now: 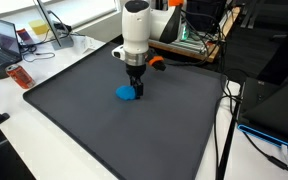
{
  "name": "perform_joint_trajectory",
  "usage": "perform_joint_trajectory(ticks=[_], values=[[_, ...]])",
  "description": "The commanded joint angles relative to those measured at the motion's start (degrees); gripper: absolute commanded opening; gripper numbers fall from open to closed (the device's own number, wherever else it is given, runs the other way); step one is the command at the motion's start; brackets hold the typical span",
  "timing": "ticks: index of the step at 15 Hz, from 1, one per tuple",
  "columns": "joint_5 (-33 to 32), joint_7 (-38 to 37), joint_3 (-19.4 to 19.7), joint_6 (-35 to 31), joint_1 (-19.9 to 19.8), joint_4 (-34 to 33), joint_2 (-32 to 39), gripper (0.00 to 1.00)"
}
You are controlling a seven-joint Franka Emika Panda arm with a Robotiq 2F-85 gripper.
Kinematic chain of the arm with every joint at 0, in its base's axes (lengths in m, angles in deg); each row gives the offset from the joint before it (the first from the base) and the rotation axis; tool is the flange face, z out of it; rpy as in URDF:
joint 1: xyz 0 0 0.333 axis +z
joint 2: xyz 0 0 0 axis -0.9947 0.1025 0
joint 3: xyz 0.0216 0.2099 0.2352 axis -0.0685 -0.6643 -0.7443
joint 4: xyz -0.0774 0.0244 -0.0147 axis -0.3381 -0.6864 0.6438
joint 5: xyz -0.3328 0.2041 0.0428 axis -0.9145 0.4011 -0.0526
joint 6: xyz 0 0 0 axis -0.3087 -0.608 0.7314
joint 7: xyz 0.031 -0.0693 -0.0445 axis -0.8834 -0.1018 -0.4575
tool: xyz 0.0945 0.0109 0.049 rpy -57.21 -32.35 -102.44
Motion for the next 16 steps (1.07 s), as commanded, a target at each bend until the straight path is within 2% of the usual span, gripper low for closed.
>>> perform_joint_trajectory(ticks=[1,3,4,6,10,16], values=[[1.7,-0.4,0.5,1.6,0.2,-2.7,1.8,1.0],[2.1,-0.5,0.7,1.8,0.1,-3.4,2.4,0.97],[2.2,-0.6,0.9,2.0,0.2,-3.7,2.6,0.75],[2.1,-0.8,1.2,2.5,0.3,-4.0,2.7,0.68],[1.9,-0.7,1.2,4.1,0.1,-4.3,2.3,0.4],[1.3,-1.0,1.7,4.8,0.4,-4.6,2.0,0.03]])
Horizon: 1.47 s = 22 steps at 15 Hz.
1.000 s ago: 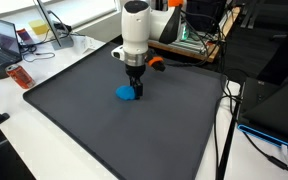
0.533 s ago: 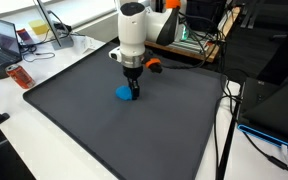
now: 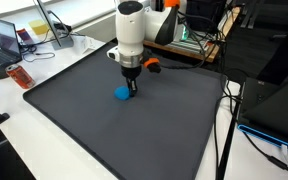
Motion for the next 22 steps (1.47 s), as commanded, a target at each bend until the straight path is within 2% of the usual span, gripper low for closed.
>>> perform_joint_trajectory(ticks=[1,6,7,8,10,18,22], values=[[0.1,-0.8,0.6,1.6,0.3,-1.1,0.5,0.03],[0.1,-0.7,0.6,1.9,0.3,-1.1,0.3,0.02],[0.2,-0.3,0.3,2.0,0.1,-1.1,0.1,0.36],[0.0,-0.5,0.5,1.9,0.3,-1.0,0.0,0.35],[-0.7,-0.4,0.9,2.5,0.7,-0.5,-0.8,0.43],[-2.1,1.0,0.8,5.7,0.2,1.5,-4.7,1.0],[-4.5,-2.0,2.0,8.8,1.4,3.5,-8.3,1.0]])
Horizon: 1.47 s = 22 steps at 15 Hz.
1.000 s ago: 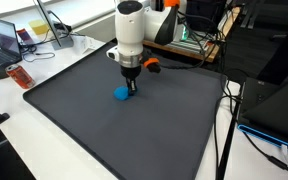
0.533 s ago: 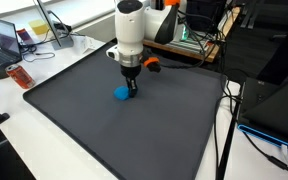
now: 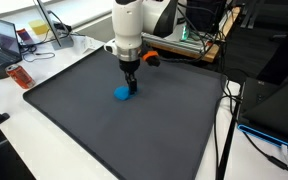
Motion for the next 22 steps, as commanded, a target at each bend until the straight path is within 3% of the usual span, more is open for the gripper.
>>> perform_joint_trajectory(ticks=[1,6,12,22], values=[[-3.6,-3.3,1.2,2.9,1.2,4.0,-5.7,1.0],[-8.2,-7.9,-0.3,5.8,1.2,7.9,-12.4,1.0],[-11.6,-13.5,-5.3,11.2,0.3,10.0,-19.2,1.0],[-17.1,-26.4,-14.4,20.6,0.0,5.9,-21.9,1.0]])
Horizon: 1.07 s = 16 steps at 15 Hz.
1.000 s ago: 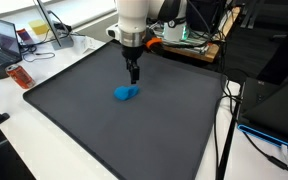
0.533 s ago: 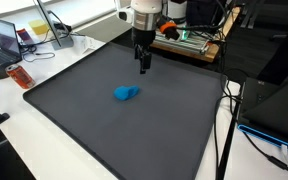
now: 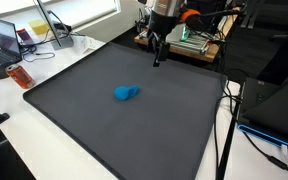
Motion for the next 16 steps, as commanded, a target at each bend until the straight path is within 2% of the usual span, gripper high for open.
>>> perform_joint_trajectory(ticks=[1,4,5,12,16], values=[[-4.0,-5.7,-3.2,3.8,-0.6,-2.5,-0.2,1.0],[-6.5,-8.0,-5.0,6.4,-0.2,-6.1,1.5,1.0],[-4.2,-5.7,-5.1,4.1,-1.4,-3.4,0.2,1.0],[-5.3,-6.6,-5.8,5.3,-1.1,-5.2,1.0,1.0],[-5.5,-0.7,-6.0,7.9,-1.6,-9.0,2.6,1.0]])
